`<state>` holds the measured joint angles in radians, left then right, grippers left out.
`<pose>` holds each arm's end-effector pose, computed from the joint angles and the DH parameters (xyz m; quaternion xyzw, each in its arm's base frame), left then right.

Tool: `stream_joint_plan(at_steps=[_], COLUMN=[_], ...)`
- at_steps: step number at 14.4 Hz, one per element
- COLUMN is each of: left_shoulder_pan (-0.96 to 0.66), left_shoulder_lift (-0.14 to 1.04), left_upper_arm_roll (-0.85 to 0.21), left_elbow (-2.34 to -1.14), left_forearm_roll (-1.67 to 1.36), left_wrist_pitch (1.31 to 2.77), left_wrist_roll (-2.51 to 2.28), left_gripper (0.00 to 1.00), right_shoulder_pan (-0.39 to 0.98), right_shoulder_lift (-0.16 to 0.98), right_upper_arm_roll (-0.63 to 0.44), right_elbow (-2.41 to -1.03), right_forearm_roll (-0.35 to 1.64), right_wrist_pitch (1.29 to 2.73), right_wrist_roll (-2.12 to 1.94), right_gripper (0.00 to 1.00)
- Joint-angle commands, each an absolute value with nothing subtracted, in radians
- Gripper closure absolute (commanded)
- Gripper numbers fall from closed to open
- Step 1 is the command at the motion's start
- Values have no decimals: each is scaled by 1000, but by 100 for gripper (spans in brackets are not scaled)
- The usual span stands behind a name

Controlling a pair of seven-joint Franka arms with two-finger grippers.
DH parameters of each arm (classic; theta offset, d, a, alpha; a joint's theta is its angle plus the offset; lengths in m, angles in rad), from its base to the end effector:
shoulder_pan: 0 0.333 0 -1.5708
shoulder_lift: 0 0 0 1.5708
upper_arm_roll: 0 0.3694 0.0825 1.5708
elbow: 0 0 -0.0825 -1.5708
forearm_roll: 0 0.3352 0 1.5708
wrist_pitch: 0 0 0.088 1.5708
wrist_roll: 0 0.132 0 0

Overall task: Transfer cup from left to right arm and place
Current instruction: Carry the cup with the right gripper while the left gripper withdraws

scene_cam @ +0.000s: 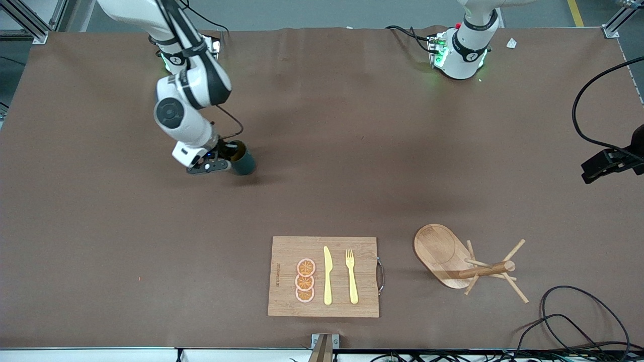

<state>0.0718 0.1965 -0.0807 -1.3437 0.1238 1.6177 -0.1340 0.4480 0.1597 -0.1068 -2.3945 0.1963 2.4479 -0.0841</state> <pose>0.5834 0.0164 0.6482 -0.9958 -0.0630 -0.0427 0.0511 0.4402 0.1601 0.3112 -0.9885 -0.1333 0.0578 0.0431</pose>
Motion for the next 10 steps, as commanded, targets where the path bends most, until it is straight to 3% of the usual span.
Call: stream_joint_plan(at_steps=[1,5,10], left_shoulder_pan=[109,137,160], left_shoulder_lift=[164,130,8], left_upper_arm_roll=[-84,-80,-80], left_elbow=[-1370,-1381,-1535], left_forearm_roll=[75,38,-28], left_wrist_pitch=[1595,1537,1537], left_wrist_roll=[-43,28,40], left_gripper=[0,0,0], right_shoulder_pan=[315,181,94], right_shoulder_lift=[133,149,210], right_upper_arm_roll=[-100,-98,-97], right_elbow=[-2366,-2312,-2266], right_forearm_roll=[189,-65,-253], right_wrist_pitch=[2393,2384,2395], right_wrist_roll=[-454,-707,-853], right_gripper=[100,100,100])
